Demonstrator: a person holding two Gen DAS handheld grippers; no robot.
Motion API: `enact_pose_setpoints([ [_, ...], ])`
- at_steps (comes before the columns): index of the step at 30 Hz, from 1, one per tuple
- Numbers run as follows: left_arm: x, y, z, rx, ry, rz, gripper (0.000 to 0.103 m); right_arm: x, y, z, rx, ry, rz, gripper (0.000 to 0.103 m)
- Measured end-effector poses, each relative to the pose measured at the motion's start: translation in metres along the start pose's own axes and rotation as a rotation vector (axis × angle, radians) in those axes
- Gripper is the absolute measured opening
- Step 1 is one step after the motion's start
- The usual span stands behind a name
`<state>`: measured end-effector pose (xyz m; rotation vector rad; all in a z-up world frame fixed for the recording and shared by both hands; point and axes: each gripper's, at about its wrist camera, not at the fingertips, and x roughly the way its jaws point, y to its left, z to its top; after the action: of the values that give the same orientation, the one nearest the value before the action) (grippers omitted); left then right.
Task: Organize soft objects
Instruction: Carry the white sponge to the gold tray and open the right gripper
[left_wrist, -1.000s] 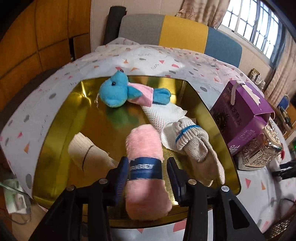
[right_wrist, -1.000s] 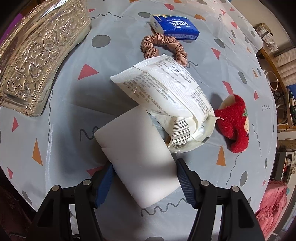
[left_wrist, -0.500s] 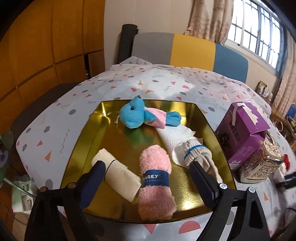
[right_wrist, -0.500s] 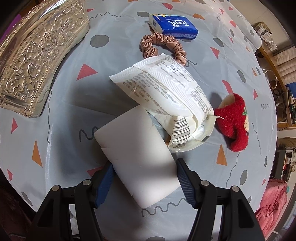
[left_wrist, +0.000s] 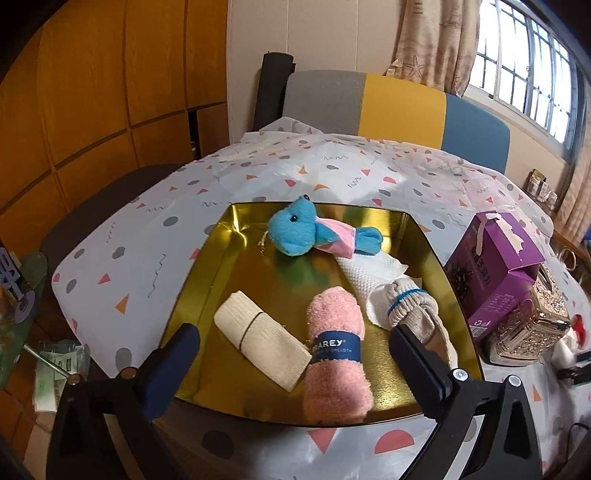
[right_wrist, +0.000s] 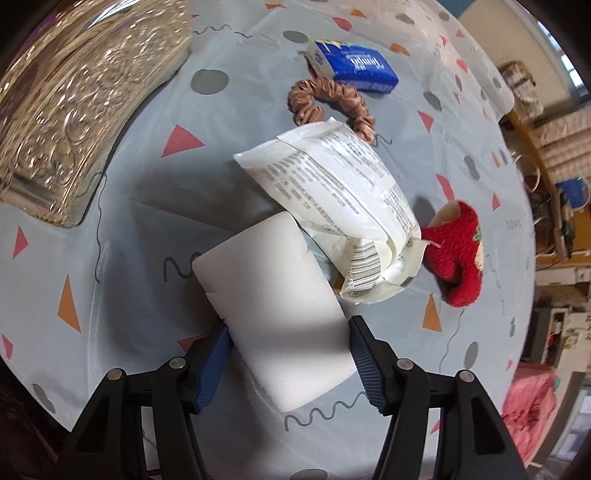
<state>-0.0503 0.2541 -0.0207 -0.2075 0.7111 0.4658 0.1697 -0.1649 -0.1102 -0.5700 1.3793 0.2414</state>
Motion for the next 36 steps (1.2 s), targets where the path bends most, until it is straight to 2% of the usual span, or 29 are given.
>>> enact_pose_setpoints([
  [3, -0.005, 0.0, 0.0, 0.017, -0.015, 0.013, 0.103, -0.005, 0.007, -0.001, 0.009, -0.008, 0.003, 0.061],
  [7, -0.009, 0.0, 0.001, 0.032, -0.03, 0.021, 0.103, -0.015, 0.024, -0.005, 0.007, -0.03, 0.085, 0.061],
  [11, -0.012, -0.001, 0.001, 0.038, -0.04, 0.017, 0.103, -0.018, 0.037, -0.005, 0.003, -0.044, 0.086, 0.061],
  [18, -0.016, -0.004, 0.0, 0.048, -0.051, 0.012, 0.103, -0.032, 0.015, -0.002, 0.128, -0.104, 0.146, 0.061],
  [26, -0.017, -0.008, -0.001, 0.062, -0.053, 0.006, 0.103, -0.085, -0.017, 0.02, 0.252, -0.252, 0.143, 0.061],
  [31, -0.017, -0.007, -0.003, 0.063, -0.049, 0.004, 0.103, -0.126, -0.041, 0.051, 0.36, -0.376, 0.136, 0.061],
  [36, -0.015, -0.004, -0.004, 0.061, -0.044, 0.01, 0.103, -0.177, -0.027, 0.087, 0.365, -0.516, 0.182, 0.061],
])
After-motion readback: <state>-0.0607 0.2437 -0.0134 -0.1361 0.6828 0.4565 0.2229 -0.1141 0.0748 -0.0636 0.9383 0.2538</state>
